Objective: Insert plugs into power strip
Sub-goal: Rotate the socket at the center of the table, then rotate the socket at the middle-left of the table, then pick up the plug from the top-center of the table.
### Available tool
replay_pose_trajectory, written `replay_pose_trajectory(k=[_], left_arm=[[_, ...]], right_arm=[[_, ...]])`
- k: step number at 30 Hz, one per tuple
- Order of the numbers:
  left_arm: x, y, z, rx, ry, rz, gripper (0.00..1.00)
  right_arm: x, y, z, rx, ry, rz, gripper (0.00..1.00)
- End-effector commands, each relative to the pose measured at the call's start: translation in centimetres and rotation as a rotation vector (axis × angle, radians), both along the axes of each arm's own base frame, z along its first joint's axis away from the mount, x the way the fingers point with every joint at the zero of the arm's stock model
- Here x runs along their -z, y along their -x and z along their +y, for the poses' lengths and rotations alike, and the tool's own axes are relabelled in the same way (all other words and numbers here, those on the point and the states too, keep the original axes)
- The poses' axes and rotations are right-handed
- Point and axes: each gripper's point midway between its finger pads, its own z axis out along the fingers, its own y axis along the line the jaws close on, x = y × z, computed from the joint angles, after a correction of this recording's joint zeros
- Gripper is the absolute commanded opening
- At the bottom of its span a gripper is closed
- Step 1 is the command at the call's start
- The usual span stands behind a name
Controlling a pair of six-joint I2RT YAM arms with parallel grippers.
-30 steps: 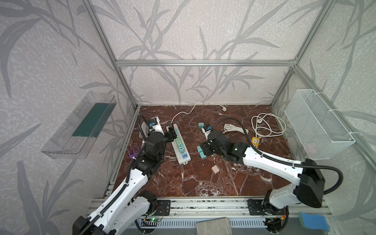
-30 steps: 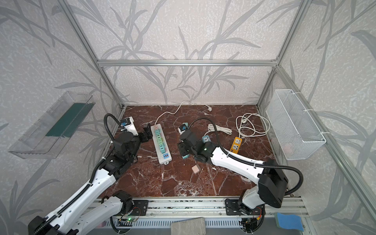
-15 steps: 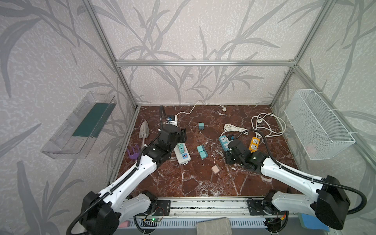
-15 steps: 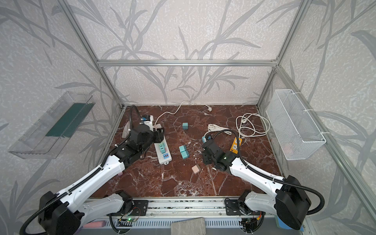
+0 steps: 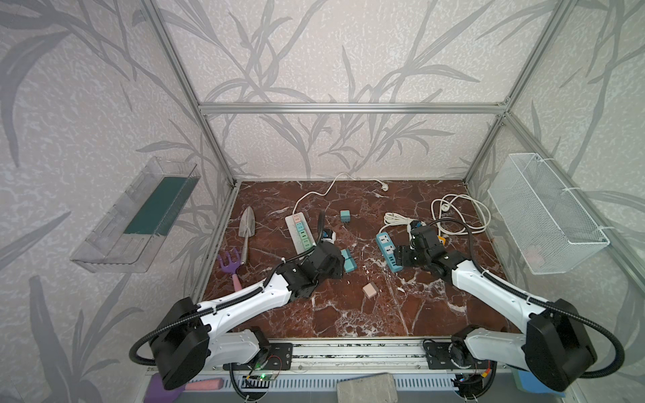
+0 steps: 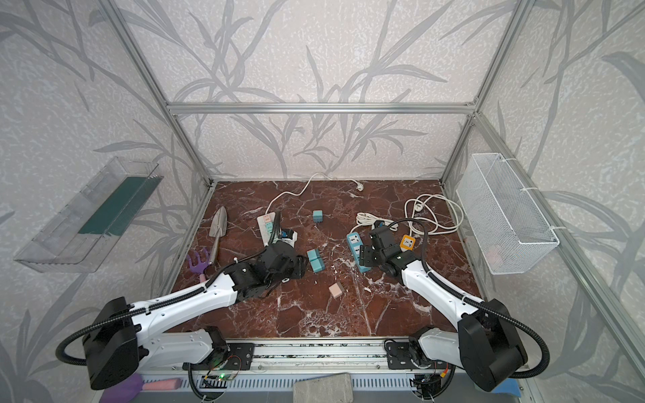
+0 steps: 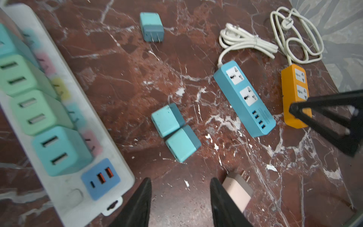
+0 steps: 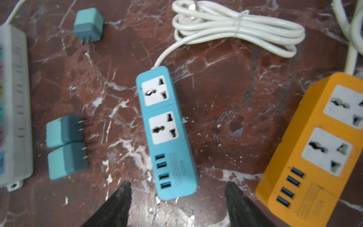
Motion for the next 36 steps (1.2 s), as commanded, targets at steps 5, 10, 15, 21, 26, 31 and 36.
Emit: replay_pose_trajectory(k=[5,10,15,21,26,31,36], left_arm=[[4.9,1.3,0.1,-0.080,0.051,0.079,0.45],[6.5,1.8,1.3,-0.103,0.026,0.086,0.45],[7.1,2.0,3.3,-0.146,-0.001,0.050,0.46],[7.6,1.8,6.6,-0.227,-0.093,-0.003,0.49],[7.7,1.4,8.4,-0.263,-0.135,-0.004,0.50],[7.7,1.0,10.1,-0.295,-0.126,0.007,0.49],[5.3,0.9,8.9,-0.206,-0.119,-0.014,0.48]], right_arm=[[1.9,-1.1,4.2,-0.161,-0.132,0.052,0.76],[3.7,-0.8,4.8,-0.162,-0.164,0.104,0.76],[4.1,0.3,5.7,-0.167,-0.252,0.129,0.76],[4.0,0.9,8.1,-0.195,-0.354,0.159,0.75],[2.8,0.8,7.6,-0.179,-0.342,0.129,0.74],[0.3,1.0,6.9,-0.177,-0.319,0.078,0.74],[-1.4,1.4,6.2,-0.180,-0.295,0.039,0.75]])
